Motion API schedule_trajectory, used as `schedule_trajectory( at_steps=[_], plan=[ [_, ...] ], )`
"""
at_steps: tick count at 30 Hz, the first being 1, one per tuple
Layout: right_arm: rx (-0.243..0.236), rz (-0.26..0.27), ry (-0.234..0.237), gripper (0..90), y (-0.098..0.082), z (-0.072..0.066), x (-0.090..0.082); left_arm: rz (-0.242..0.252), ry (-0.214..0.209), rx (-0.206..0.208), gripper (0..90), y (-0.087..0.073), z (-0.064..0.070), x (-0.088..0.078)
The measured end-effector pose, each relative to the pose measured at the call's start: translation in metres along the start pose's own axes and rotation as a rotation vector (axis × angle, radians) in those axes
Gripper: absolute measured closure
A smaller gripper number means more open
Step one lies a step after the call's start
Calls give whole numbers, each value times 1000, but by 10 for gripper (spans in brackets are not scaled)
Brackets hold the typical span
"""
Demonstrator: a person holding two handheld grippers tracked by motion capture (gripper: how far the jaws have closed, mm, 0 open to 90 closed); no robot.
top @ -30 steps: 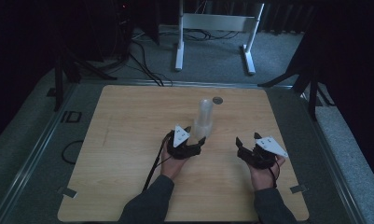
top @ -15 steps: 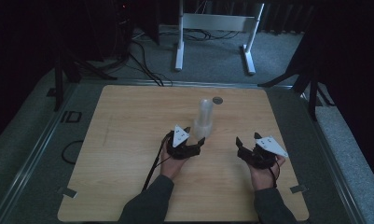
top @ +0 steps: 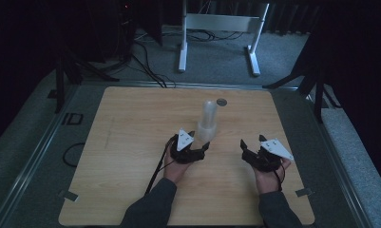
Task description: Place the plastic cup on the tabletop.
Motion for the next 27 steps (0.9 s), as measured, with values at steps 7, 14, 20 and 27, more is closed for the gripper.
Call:
schedule_trajectory(
  at_steps=[7,14,20,27],
  plan=[
    [-1,0,-1,258,0,0,0,-17,-7,1,244,-3,0,-2],
    [-1,-2,0,259,0,0,0,-51,-6,-3,179,-8,-2,-5],
    [-2,-2,0,259,0,0,1,-75,-12,-19,145,-12,-5,-8],
    [-3,-2,0,258,0,-1,1,-84,-21,-14,145,-16,-5,-12]
  ],
)
Point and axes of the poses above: each handheld gripper's, and its own axes: x roughly forward along the jaws, y roughly out of its top, z roughly to its right, the point moved 2 cm from there along x, roughly forward along the jaws, and after that the axes turned 13 degrees about y, right-handed, at the moved point
